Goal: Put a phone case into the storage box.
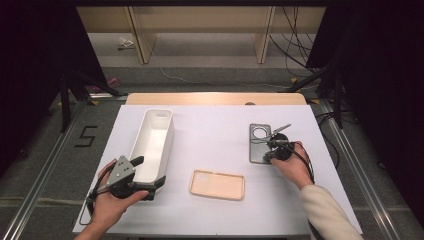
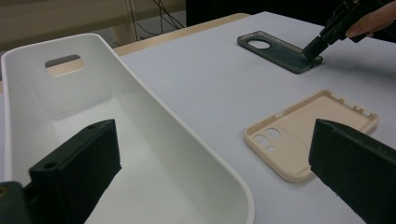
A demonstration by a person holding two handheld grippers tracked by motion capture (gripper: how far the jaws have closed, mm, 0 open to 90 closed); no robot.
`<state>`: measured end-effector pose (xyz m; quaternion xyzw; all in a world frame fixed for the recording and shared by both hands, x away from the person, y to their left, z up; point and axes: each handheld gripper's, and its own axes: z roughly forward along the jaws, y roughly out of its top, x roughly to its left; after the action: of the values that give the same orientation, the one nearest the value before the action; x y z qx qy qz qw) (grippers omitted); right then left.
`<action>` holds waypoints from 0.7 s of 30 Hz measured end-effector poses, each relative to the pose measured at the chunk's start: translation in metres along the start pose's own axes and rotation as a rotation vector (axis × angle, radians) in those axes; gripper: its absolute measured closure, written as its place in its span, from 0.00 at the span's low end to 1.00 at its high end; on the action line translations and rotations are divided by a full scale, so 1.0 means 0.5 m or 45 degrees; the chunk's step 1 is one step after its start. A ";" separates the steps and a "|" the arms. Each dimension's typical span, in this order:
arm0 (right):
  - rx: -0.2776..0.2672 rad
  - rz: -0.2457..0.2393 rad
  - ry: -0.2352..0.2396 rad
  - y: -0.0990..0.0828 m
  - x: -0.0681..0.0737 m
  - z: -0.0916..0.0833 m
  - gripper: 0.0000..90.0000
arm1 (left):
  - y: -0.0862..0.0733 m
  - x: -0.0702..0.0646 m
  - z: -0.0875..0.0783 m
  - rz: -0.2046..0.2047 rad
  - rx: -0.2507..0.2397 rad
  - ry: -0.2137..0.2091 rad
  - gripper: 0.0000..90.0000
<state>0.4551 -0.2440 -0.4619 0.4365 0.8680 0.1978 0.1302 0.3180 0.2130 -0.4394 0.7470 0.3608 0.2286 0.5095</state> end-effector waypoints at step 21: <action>-0.092 -0.245 -0.069 0.014 0.012 -0.030 0.66 | -0.001 0.000 0.000 -0.002 0.000 -0.005 0.02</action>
<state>0.4506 -0.2386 -0.4457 0.3513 0.8944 0.2036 0.1877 0.3179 0.2129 -0.4398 0.7472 0.3605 0.2266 0.5103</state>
